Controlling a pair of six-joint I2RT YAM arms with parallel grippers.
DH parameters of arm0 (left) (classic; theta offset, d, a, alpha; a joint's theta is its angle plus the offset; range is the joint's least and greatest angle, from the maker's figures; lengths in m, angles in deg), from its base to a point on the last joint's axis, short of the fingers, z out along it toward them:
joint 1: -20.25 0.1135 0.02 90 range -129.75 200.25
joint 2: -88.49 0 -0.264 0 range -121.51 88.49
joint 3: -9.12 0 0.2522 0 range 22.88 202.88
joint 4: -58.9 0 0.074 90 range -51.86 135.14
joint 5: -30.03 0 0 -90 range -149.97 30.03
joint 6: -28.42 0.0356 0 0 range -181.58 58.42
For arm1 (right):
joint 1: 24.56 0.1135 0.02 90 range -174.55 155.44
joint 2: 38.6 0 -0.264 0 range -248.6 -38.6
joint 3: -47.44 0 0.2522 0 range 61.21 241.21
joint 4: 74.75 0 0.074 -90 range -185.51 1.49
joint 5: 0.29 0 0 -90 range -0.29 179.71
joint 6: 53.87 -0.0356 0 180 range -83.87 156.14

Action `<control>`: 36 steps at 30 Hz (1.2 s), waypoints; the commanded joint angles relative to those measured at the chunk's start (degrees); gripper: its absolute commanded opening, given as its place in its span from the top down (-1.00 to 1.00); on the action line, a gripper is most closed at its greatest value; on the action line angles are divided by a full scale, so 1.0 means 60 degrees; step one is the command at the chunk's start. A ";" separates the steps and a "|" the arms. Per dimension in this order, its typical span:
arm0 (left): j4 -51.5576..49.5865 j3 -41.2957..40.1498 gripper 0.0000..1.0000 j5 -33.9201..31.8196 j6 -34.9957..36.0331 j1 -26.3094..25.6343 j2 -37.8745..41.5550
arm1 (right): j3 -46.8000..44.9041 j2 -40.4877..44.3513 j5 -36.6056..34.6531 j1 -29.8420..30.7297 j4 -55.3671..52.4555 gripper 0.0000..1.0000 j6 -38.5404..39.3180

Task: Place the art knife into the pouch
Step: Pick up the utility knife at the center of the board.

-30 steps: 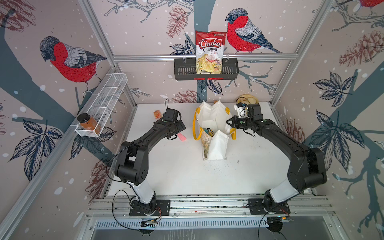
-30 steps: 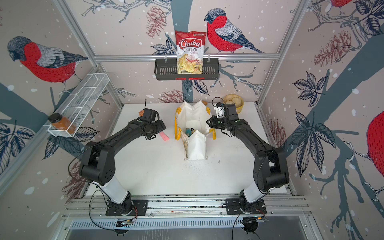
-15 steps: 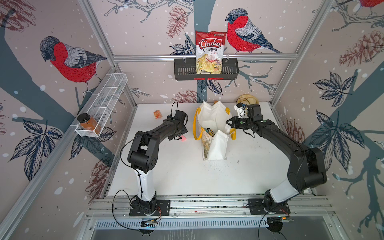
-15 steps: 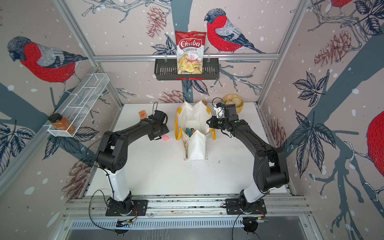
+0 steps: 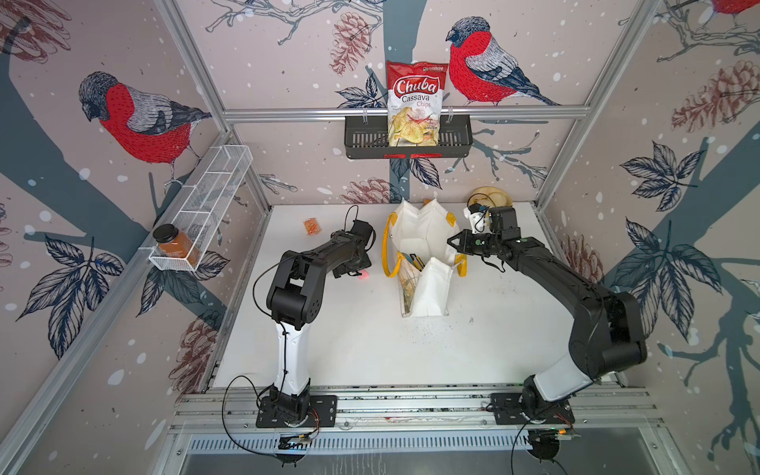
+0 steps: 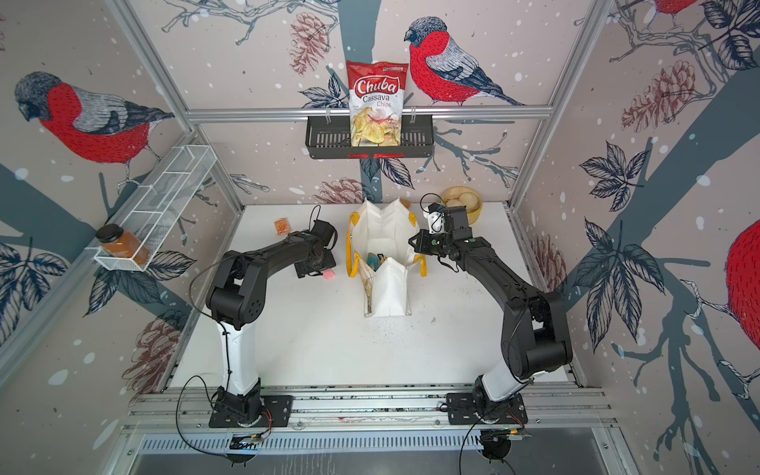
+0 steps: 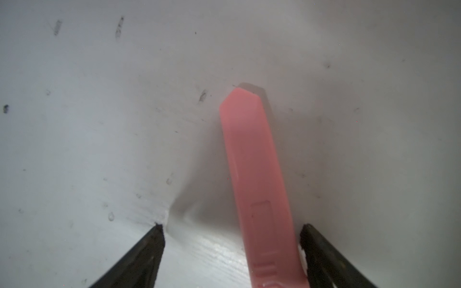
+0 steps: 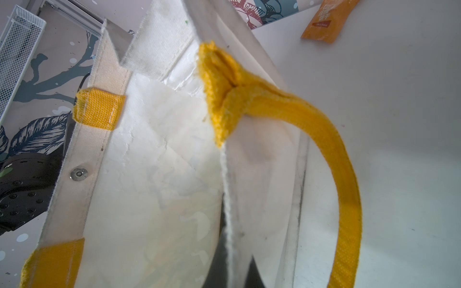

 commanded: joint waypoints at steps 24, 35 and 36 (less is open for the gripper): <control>-0.0596 -0.1730 -0.23 0.1560 0.1866 0.0070 0.1097 | -0.0095 0.0044 0.0110 -0.0013 0.0296 1.00 -0.0018; -0.0403 -0.1457 -0.22 0.1922 0.2283 0.0371 0.0796 | -0.0206 0.0163 0.0153 -0.0164 0.0307 1.00 -0.0030; -0.0406 -0.1477 -0.21 0.1906 0.2281 0.0378 0.0824 | -0.0199 0.0171 0.0153 -0.0171 0.0306 1.00 -0.0018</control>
